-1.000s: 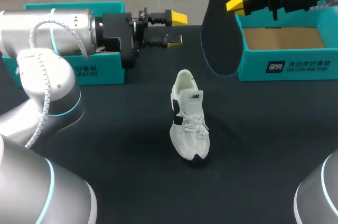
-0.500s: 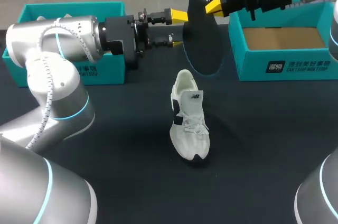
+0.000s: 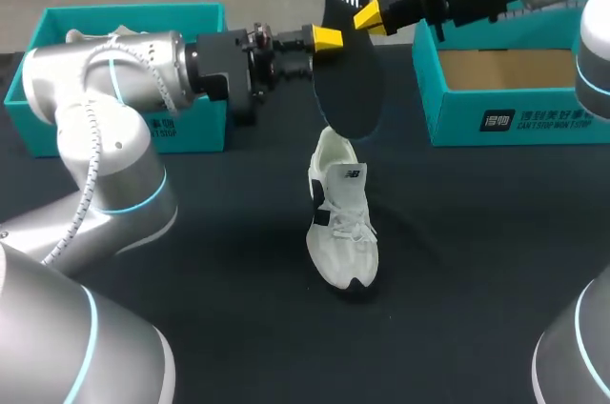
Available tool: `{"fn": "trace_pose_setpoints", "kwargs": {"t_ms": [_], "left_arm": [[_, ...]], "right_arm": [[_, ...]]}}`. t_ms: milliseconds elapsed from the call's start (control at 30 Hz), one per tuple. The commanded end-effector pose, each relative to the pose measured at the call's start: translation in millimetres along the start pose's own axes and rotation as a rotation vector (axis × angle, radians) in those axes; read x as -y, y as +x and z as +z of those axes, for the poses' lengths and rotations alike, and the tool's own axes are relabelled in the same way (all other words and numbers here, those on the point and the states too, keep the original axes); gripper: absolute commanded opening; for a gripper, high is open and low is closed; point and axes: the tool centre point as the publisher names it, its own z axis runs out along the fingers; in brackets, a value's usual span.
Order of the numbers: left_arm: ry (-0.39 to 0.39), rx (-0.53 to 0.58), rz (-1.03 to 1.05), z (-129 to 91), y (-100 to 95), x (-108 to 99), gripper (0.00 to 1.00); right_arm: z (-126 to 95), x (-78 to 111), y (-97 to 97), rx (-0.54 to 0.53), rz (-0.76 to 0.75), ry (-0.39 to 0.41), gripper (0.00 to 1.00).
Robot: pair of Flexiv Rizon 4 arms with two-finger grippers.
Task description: Take the shoe out of the shoebox, open the shoe tongue, remove and reinsert the insole, then place the shoe into the shoebox
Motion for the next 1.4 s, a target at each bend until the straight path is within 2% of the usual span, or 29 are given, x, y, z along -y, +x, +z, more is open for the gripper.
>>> {"fn": "trace_pose_setpoints", "kwargs": {"t_ms": [33,233,267,333,467,533,567,867,1100,1400], "left_arm": [[0.011,0.006,0.0,6,2.8,-5,0.35],[0.026,0.012,-0.004,8,3.2,-5,0.21],[0.028,0.013,-0.004,8,3.2,-5,0.17],[0.032,0.014,-0.006,8,4.2,-5,0.0],[0.038,0.017,-0.017,8,7.4,-5,0.0],[0.039,0.019,-0.02,7,8.4,-5,0.0],[0.04,0.019,-0.021,7,8.8,-5,0.0],[0.046,0.016,-0.085,4,13.3,-13,0.0],[0.058,-0.021,-0.139,3,11.7,-19,0.0],[0.076,-0.008,-0.2,2,13.9,-21,0.0]], "right_arm": [[5,-0.2,1.3,0.0,0.001,-0.001,0.0],[6,-0.4,0.7,0.004,-0.001,-0.003,0.0],[6,-0.5,0.6,0.005,-0.001,-0.005,0.0],[6,-0.6,0.3,0.004,-0.001,-0.007,0.0],[8,-0.5,-0.2,0.003,-0.011,-0.035,0.0],[8,-0.7,-0.9,0.003,-0.016,-0.044,0.78],[7,-0.6,-0.7,0.005,-0.027,-0.055,1.0],[-13,7.4,-1.1,-0.022,-0.068,-0.127,1.0],[-39,26.2,-13.6,-0.04,-0.066,-0.183,1.0],[-70,42.7,-18.2,-0.049,-0.074,-0.228,1.0]]}}
